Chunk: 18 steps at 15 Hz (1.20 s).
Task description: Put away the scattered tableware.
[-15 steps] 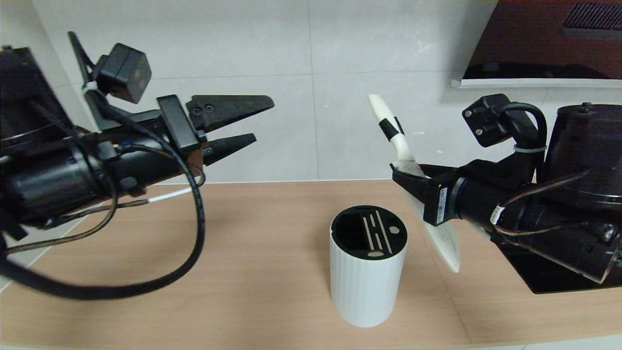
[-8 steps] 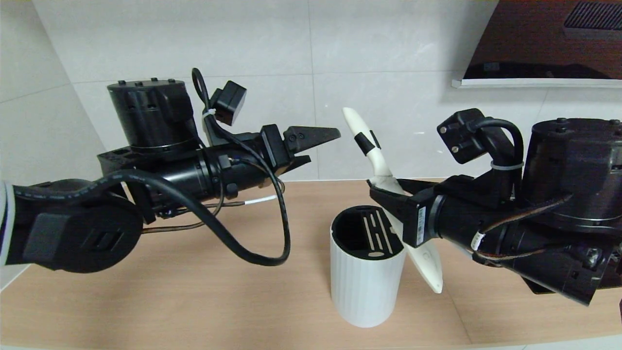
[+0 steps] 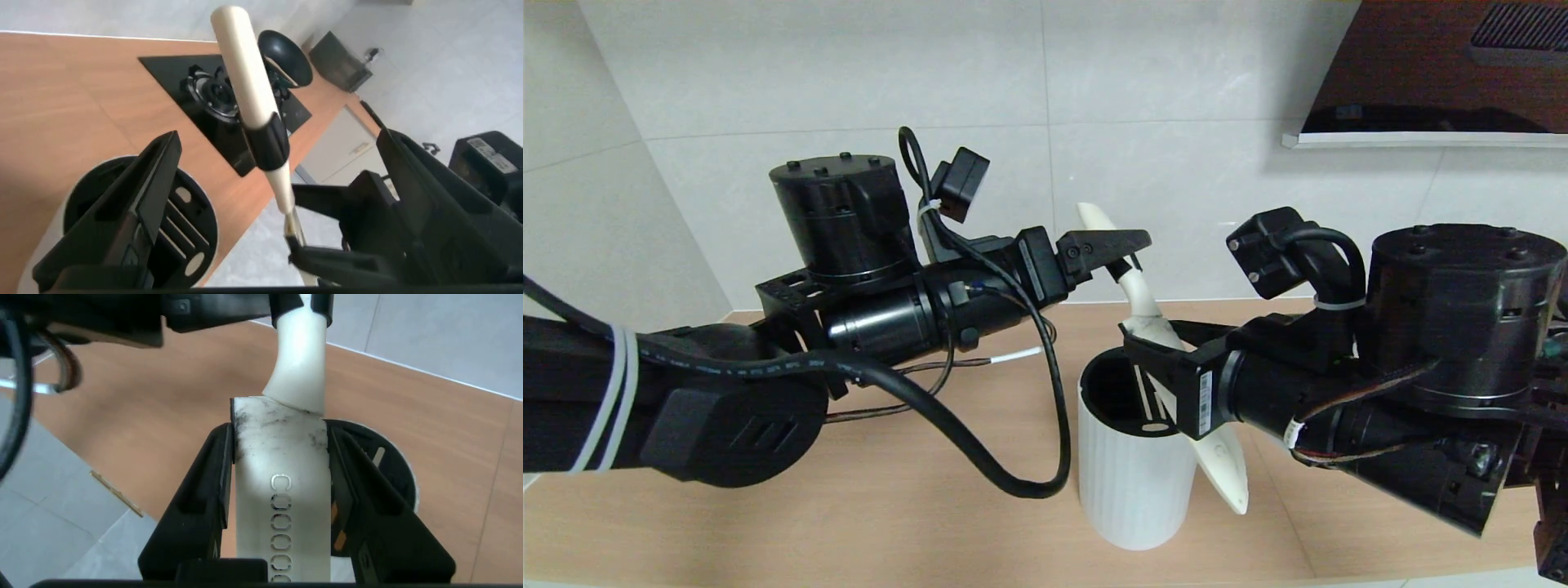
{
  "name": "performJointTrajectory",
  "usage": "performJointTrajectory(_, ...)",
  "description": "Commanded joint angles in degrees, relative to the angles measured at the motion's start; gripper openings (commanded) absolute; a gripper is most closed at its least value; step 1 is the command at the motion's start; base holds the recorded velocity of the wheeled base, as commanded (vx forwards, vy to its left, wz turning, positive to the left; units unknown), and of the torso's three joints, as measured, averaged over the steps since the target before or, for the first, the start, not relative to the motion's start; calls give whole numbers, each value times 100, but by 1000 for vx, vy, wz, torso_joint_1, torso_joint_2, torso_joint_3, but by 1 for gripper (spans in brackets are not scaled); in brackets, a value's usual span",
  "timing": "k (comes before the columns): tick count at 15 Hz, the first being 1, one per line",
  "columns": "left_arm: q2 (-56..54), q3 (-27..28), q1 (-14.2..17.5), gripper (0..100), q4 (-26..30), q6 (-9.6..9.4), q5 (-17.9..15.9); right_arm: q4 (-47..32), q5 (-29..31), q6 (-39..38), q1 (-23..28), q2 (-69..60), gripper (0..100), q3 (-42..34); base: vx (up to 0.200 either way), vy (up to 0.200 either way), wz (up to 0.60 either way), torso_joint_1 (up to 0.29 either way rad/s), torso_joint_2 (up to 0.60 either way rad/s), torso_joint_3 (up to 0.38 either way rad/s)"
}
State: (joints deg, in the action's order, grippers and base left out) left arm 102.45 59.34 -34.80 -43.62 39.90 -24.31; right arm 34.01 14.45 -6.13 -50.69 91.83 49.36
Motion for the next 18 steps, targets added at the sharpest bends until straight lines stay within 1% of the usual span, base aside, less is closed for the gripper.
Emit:
performJointTrajectory(1,56,-2,-53,100,-24,0,-4,9,-3,-2,-11,63,0,-5,0,0,0,0,0,0)
performJointTrajectory(5,135,-11,-70,100,-147,0,-4,27,-3,-11,-29,63,0,-14,0,0,0,0,0,0)
performJointTrajectory(8,152,-2,-70,100,-165,0,5,27,-3,-11,-152,54,0,-23,0,0,0,0,0,0)
performJointTrajectory(13,135,-2,-114,100,-191,9,14,27,-12,-116,-196,63,0,-32,0,0,0,0,0,0)
performJointTrajectory(17,126,-2,-167,100,-191,18,93,35,-12,-125,-205,45,0,-32,0,0,0,0,0,0)
performJointTrajectory(18,126,-2,-167,0,-191,18,93,27,-12,-125,-231,45,0,-32,0,0,0,0,0,0)
